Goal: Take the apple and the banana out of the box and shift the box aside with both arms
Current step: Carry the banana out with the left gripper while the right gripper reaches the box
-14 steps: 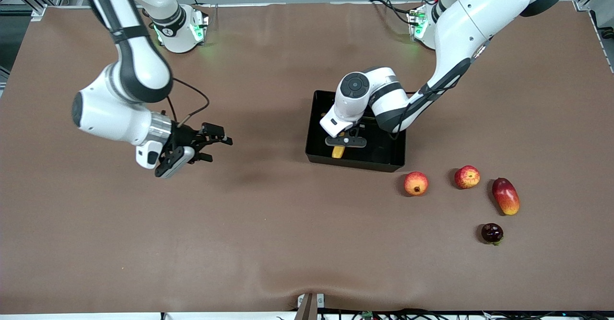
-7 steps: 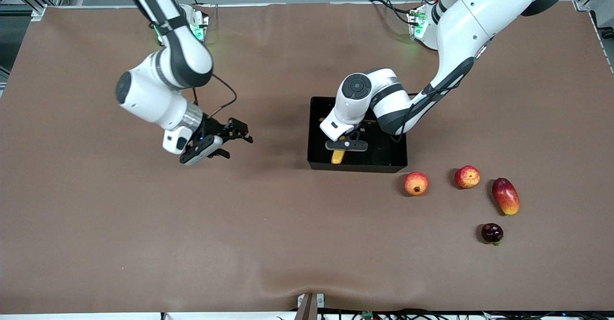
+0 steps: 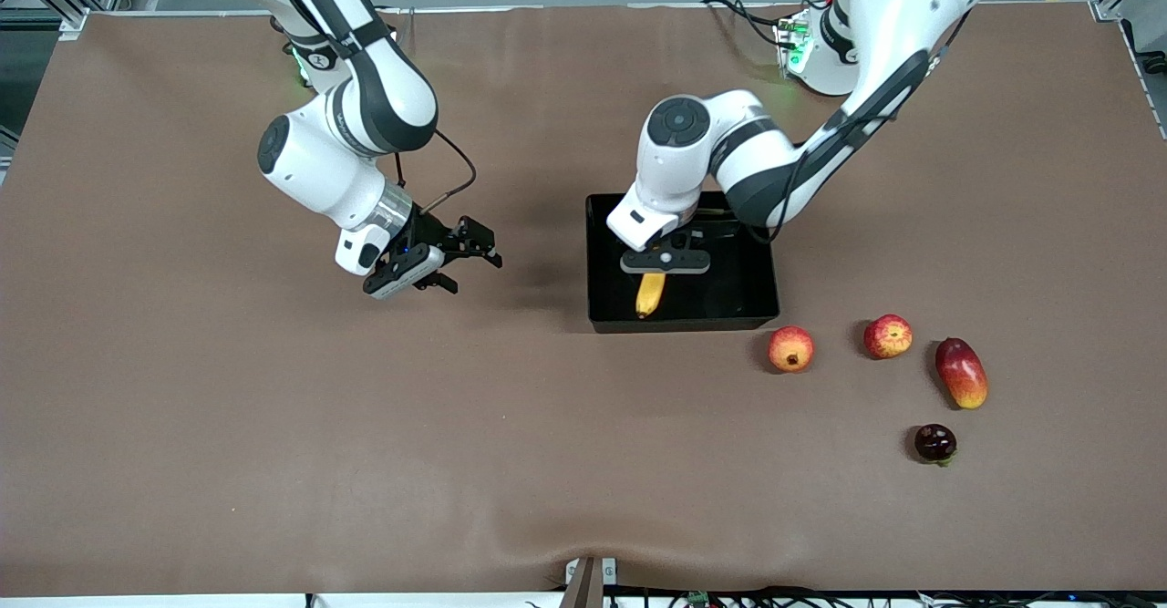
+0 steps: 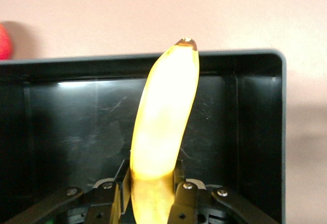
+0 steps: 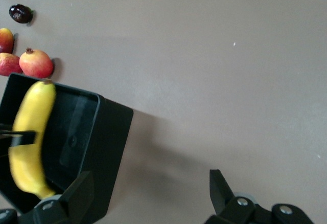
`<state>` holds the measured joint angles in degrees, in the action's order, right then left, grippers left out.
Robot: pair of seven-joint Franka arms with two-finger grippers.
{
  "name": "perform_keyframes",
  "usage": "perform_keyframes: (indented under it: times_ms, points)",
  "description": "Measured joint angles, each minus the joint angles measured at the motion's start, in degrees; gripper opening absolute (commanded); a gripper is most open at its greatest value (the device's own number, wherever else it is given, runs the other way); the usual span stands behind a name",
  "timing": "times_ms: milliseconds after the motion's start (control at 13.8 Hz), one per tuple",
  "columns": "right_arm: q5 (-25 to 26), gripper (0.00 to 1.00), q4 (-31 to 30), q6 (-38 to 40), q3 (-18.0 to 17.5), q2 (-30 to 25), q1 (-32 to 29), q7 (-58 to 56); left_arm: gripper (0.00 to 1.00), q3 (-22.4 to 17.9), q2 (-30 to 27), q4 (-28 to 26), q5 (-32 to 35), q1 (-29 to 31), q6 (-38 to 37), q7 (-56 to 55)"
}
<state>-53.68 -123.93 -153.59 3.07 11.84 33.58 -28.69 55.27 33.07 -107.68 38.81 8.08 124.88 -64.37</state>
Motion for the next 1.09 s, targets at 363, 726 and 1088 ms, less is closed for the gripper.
perform_keyframes:
  times_ms: [363, 726, 1088]
  points:
    - [-0.2, 1.00, -0.3, -4.0, 0.0, 0.0, 4.9, 6.2, 0.00, 9.8, -1.4, 5.1, -1.0, 10.4, -13.3, 3.8]
    - [-0.3, 1.00, -0.4, -6.8, -0.1, 1.2, 9.1, 11.6, 0.00, 12.6, -1.5, 7.4, -2.3, 23.3, -17.0, 18.6]
    - [-0.5, 1.00, 5.7, -8.2, -0.1, 9.4, 13.7, 21.3, 0.00, 9.3, 0.4, 11.8, -2.6, 28.5, -17.0, 33.7]
